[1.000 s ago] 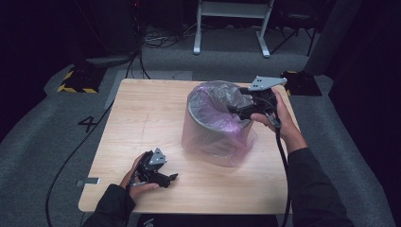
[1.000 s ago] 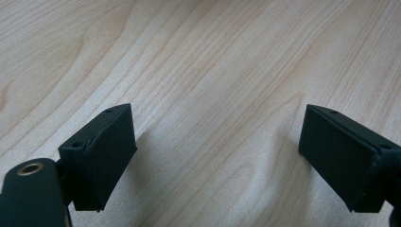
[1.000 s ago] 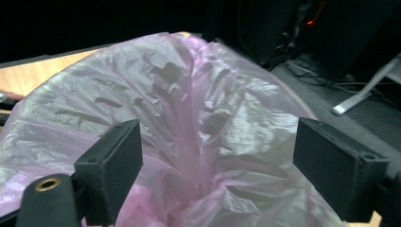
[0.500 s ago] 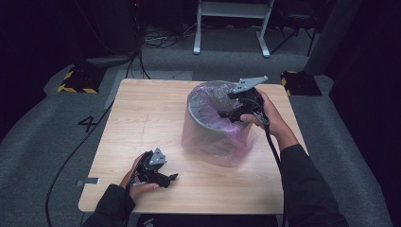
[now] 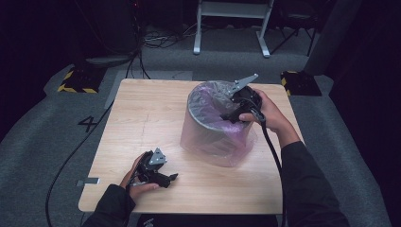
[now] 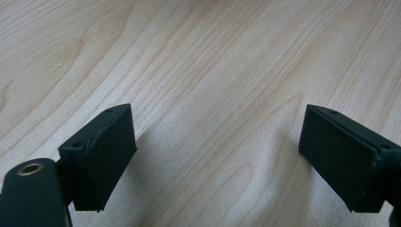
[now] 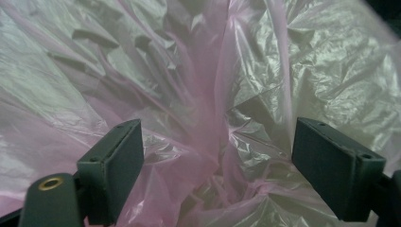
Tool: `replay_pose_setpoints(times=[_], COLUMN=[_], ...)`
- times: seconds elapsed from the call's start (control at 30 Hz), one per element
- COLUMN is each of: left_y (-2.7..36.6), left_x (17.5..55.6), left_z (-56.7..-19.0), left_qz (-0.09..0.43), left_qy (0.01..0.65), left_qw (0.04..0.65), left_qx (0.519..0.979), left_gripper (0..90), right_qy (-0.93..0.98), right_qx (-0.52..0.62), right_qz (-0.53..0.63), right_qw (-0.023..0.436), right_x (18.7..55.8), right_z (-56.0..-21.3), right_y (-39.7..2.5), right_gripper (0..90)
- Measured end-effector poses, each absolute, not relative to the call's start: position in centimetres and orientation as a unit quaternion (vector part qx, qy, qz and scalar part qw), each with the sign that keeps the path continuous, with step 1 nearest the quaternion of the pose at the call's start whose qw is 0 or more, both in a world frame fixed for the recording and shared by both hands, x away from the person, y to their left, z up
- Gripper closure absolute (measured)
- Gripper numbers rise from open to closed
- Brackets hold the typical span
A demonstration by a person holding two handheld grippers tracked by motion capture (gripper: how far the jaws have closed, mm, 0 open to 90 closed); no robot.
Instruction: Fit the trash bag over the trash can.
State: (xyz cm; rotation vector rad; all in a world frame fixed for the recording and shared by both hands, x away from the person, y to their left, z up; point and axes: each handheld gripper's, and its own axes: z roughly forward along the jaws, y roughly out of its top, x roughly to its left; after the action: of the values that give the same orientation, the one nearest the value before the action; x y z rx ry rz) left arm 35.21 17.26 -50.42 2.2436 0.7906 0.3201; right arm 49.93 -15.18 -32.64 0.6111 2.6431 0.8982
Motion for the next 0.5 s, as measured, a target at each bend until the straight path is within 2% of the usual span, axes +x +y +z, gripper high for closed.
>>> replay_pose_setpoints(times=[0.5], left_y=[17.26], left_x=[35.21], left_z=[-50.42], left_qz=[0.124], left_qy=[0.307], left_qw=[0.362], left_qx=[0.871], left_gripper=[11.3], right_qy=[0.934], right_qx=[0.209], right_qz=[0.267], right_qw=[0.117], right_x=[50.6], right_z=[-33.55], right_y=[-14.49], right_gripper=[17.3])
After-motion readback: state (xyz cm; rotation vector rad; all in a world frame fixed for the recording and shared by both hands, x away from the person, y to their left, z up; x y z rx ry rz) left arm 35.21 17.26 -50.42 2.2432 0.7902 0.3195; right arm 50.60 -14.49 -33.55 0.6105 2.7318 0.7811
